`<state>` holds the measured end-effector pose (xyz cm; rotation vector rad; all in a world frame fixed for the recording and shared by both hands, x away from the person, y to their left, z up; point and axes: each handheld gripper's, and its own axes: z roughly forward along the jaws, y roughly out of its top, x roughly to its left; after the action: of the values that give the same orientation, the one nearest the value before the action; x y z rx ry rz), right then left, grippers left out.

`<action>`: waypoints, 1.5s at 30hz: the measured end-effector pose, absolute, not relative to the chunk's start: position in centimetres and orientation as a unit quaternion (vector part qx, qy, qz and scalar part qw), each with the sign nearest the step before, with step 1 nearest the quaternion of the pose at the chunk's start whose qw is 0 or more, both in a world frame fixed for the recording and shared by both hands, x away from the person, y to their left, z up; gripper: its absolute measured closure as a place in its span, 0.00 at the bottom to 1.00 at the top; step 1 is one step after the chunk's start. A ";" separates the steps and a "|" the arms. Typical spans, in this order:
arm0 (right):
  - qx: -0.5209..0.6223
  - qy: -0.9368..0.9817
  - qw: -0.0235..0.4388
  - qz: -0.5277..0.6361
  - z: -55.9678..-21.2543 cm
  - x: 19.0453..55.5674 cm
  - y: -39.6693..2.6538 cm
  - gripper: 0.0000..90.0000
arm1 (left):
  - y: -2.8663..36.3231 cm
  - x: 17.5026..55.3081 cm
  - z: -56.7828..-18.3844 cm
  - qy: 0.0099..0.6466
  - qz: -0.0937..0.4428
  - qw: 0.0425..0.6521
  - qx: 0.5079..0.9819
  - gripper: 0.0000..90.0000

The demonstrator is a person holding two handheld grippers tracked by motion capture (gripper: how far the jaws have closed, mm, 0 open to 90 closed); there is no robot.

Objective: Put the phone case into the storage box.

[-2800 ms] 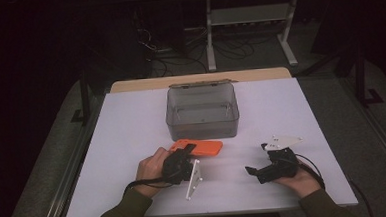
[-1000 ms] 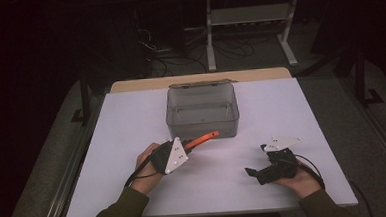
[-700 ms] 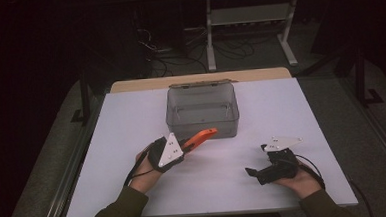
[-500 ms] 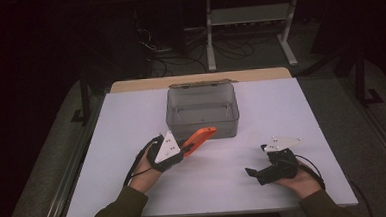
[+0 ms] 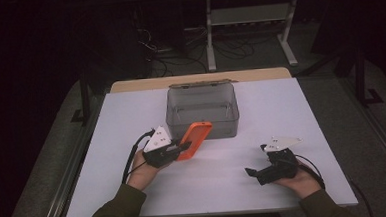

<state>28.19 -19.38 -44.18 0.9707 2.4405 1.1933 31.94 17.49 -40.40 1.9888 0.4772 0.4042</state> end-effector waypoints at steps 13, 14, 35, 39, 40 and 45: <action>0.335 0.838 0.130 0.410 -44.2 28.2 -19.3 0.01 | 17.7 32.2 -39.7 0.199 0.143 0.519 0.819 0.88; 0.335 0.839 0.130 0.409 -44.2 28.2 -19.3 0.01 | 17.7 32.3 -39.5 0.199 0.141 0.520 0.819 0.88; 0.335 0.839 0.130 0.409 -44.2 28.2 -19.3 0.01 | 17.6 33.7 -36.3 0.192 0.112 0.529 0.819 0.88; 0.337 0.838 0.130 0.409 -44.2 28.2 -19.4 0.01 | 17.6 34.1 -35.6 0.192 0.104 0.533 0.818 0.88; 0.337 0.838 0.130 0.409 -44.2 28.2 -19.4 0.01 | 17.6 34.3 -35.4 0.193 0.102 0.533 0.818 0.88; 0.336 0.838 0.130 0.409 -44.2 28.2 -19.4 0.01 | 17.6 34.9 -34.5 0.191 0.095 0.536 0.817 0.88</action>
<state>28.20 -19.35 -44.21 0.9771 2.4354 1.1885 34.85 17.60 -34.55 1.9449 0.4549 0.2252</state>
